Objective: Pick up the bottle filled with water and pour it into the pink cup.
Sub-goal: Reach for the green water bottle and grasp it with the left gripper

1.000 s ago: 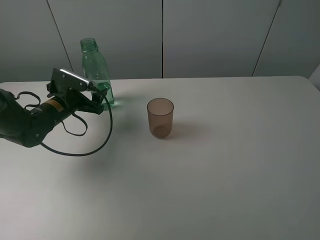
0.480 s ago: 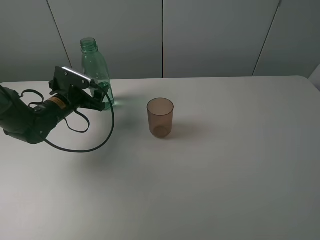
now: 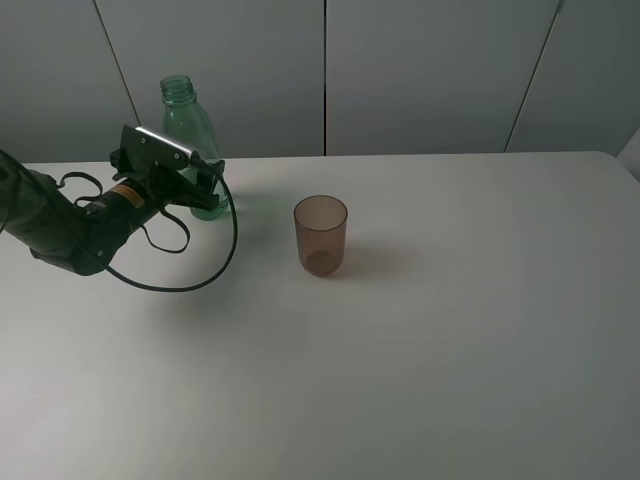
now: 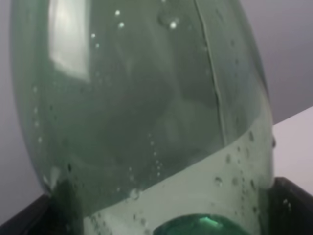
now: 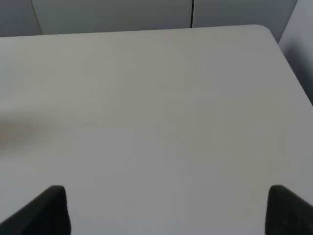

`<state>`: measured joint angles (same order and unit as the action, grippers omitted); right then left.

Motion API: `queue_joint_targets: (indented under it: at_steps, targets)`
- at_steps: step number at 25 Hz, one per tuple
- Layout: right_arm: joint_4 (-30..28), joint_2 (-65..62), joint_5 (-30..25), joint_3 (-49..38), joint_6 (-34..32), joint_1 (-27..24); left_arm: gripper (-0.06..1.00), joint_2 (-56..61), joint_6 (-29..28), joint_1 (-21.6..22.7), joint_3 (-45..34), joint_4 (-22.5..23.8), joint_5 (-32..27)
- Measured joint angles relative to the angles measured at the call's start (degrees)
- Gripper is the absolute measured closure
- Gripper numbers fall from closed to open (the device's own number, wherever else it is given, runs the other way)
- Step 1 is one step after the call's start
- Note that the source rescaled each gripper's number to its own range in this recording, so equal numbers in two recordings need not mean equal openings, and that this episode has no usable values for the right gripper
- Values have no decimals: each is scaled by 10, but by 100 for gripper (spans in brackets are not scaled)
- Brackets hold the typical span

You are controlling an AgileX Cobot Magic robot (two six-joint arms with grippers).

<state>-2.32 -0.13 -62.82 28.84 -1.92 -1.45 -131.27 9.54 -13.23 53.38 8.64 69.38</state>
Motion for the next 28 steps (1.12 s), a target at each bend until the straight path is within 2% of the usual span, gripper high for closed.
queue_joint_targets:
  at_steps: [28]
  targets:
    - [0,0,0,0,0,0,-6,-35,0,0,41,17,1]
